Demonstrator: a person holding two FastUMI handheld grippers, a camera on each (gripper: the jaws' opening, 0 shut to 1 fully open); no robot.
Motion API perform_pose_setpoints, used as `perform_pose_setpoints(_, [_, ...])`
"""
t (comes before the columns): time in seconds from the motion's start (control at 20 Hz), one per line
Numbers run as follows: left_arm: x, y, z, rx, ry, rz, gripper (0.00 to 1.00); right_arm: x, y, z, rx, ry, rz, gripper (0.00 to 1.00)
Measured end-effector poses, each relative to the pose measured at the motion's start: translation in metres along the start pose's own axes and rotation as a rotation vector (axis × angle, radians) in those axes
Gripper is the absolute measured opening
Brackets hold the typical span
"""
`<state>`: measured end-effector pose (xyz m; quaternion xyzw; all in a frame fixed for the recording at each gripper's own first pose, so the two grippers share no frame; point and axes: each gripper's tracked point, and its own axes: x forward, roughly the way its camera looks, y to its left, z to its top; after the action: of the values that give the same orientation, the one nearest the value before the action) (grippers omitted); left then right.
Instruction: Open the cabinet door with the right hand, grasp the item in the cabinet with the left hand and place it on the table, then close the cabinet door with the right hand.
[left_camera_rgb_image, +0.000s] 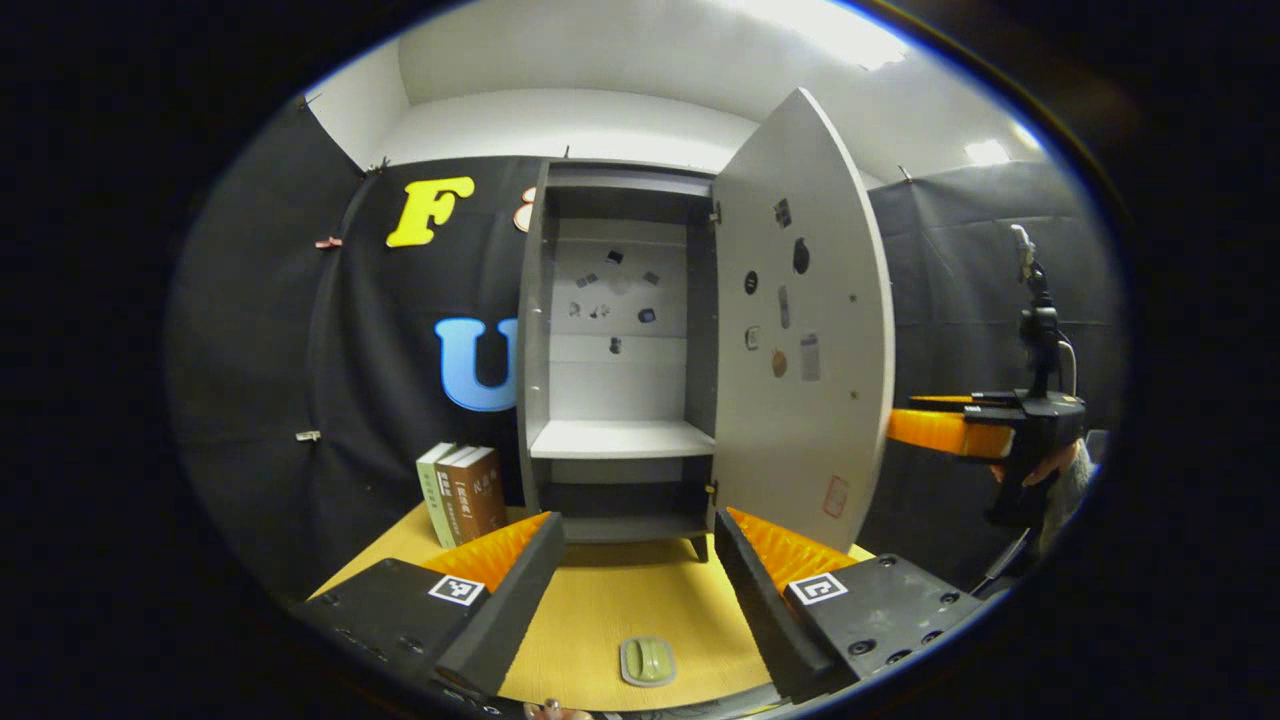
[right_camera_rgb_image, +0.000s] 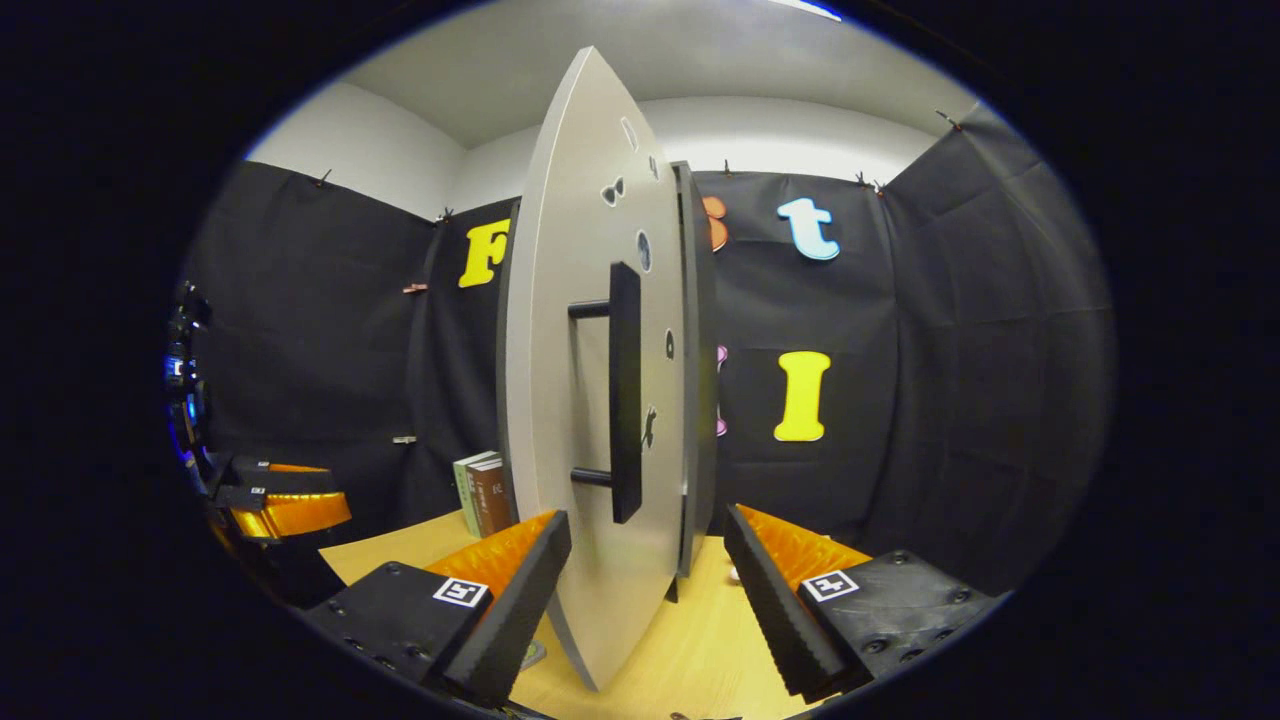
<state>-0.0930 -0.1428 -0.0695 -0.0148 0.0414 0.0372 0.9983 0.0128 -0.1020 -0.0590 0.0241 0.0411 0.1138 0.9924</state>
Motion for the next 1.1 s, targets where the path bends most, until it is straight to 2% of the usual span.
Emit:
perform_pose_setpoints(0.05, [0.009,0.0,0.0,-0.009,-0.005,0.006,0.95,0.001,0.002,0.001,0.007,-0.001,0.022,0.95])
perform_pose_setpoints(0.15, [0.019,0.005,0.001,-0.009,0.002,0.011,0.92,0.002,0.007,-0.006,0.052,0.034,0.035,0.96])
perform_pose_setpoints(0.35, [0.048,0.021,0.007,0.014,-0.005,-0.056,0.95,0.012,0.023,-0.006,0.031,0.044,0.033,0.97])
perform_pose_setpoints(0.45, [0.059,0.032,0.014,0.031,-0.017,-0.113,0.95,0.023,0.044,-0.009,0.036,0.045,0.018,1.0])
perform_pose_setpoints(0.5, [0.061,0.039,0.014,0.04,-0.014,-0.145,0.95,0.026,0.061,-0.012,0.048,0.047,0.007,0.97])
perform_pose_setpoints(0.55, [0.062,0.047,0.017,0.052,-0.026,-0.17,0.93,0.032,0.075,-0.012,0.054,0.047,-0.002,1.0])
perform_pose_setpoints(0.6, [0.064,0.056,0.019,0.062,-0.033,-0.188,0.95,0.04,0.089,-0.014,0.055,0.045,-0.008,0.97])
perform_pose_setpoints(0.7, [0.064,0.08,0.014,0.074,-0.019,-0.214,0.94,0.058,0.115,-0.018,0.05,0.039,-0.018,0.97])
perform_pose_setpoints(0.9, [0.064,0.125,0.014,0.047,0.002,-0.241,0.95,0.109,0.157,-0.039,0.067,0.042,-0.041,0.96])
perform_pose_setpoints(1.1, [0.067,0.151,0.021,0.04,-0.013,-0.19,0.95,0.12,0.185,-0.031,0.077,0.041,-0.015,0.96])
